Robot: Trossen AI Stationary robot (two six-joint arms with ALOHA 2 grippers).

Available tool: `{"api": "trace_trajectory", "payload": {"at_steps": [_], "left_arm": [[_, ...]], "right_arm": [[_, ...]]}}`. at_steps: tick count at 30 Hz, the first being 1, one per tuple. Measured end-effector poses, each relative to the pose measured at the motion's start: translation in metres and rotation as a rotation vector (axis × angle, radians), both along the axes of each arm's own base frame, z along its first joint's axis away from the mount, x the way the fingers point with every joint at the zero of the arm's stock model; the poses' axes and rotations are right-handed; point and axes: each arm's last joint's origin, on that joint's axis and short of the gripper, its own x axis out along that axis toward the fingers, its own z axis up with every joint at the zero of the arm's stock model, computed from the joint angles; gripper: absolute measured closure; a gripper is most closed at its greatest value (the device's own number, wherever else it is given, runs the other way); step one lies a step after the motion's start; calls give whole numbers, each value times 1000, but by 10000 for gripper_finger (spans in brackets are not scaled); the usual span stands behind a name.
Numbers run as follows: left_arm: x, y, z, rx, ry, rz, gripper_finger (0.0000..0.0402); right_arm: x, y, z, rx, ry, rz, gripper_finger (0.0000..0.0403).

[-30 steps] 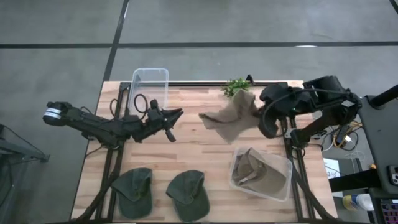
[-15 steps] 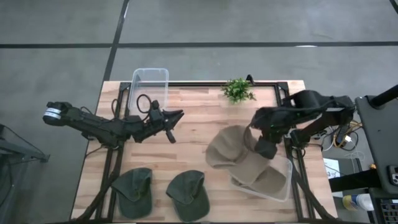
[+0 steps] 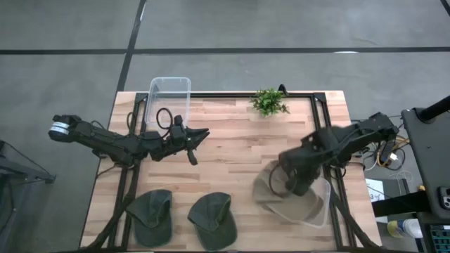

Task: Pick & Place hat
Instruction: Put the brown cap into the bottom transparent bin, then put the right black cap into the top transparent bin

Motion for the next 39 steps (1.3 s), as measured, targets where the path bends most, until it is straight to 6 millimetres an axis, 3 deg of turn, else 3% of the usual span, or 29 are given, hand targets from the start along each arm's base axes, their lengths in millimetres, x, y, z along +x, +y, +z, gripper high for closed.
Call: {"api": "trace_trajectory", "payload": {"at_steps": [8,18,28,39], "left_arm": [[0,0,-1,9,5,-2,356],[0,0,-1,11,5,0,356],[0,0,-1,11,5,1,356],[0,0,-2,14,24,1,356]], "right_arm": [[-14,12,-50,-18,239,20,390],[-20,9,-77,-72,323,28,390],[-15,11,-71,-53,272,16,375],[-9,14,-38,-15,199,-37,236]]}}
